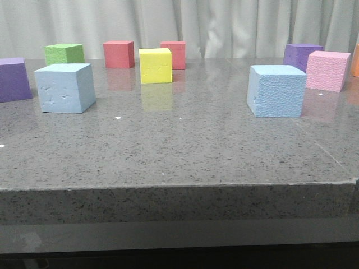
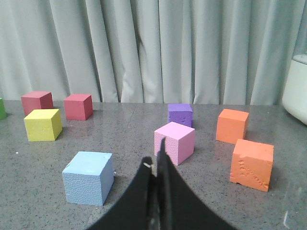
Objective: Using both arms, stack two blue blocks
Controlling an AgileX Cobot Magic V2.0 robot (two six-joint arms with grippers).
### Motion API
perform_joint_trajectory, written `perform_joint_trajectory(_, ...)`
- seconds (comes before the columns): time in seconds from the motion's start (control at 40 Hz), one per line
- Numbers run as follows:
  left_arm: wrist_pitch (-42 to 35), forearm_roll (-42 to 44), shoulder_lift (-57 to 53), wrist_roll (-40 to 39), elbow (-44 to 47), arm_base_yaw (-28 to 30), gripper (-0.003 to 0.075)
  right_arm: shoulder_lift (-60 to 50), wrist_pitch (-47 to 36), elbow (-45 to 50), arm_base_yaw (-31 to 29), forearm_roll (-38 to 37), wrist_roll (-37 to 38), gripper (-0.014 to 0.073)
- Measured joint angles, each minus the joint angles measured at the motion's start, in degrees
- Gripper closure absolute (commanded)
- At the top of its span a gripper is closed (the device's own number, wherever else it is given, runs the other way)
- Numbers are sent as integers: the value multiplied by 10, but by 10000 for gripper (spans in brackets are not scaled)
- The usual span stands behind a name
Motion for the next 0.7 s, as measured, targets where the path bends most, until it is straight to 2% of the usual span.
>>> perform_joint_trajectory(0.18, 108, 4, 96, 0, -117, 0, 739, 96, 52, -77, 0, -5, 1, 661)
perform_joint_trajectory(0.4, 126, 4, 171, 0, -141, 0, 739, 180, 69, -92, 0, -5, 1, 661)
perform_joint_trajectory(0.7, 132, 3, 197, 0, -141, 0, 739, 197, 70, -92, 0, -6, 1, 661)
